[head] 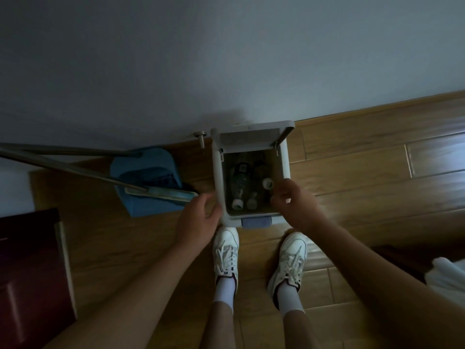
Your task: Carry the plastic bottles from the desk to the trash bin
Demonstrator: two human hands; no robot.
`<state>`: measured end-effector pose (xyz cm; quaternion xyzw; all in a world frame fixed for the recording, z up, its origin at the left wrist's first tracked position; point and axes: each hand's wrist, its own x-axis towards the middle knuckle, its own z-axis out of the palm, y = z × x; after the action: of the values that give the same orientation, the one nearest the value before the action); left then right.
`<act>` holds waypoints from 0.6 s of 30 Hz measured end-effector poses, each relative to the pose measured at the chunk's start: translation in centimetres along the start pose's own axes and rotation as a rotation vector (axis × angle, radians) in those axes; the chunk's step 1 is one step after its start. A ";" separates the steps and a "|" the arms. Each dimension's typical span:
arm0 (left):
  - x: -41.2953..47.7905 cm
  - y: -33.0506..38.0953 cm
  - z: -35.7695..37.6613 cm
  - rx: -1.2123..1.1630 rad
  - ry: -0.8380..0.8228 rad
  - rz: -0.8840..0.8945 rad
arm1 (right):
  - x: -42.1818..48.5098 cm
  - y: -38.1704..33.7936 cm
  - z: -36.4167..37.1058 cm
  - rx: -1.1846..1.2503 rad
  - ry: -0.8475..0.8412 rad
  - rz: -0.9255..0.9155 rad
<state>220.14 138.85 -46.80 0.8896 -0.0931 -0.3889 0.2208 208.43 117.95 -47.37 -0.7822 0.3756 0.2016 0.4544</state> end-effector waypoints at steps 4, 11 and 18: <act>-4.2 -1.1 -2.8 0.042 -0.158 -0.102 | -4.1 1.3 -1.5 0.111 0.011 0.183; -13.2 3.9 -9.7 0.072 -0.295 -0.065 | -17.4 0.8 -6.3 0.253 0.107 0.369; -22.0 11.2 -15.9 0.096 -0.263 0.081 | -32.6 -2.2 -10.6 0.428 0.255 0.414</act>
<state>216.91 141.46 -17.69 0.8360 -0.1754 -0.4880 0.1796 189.08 122.64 -19.39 -0.5950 0.6143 0.1067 0.5072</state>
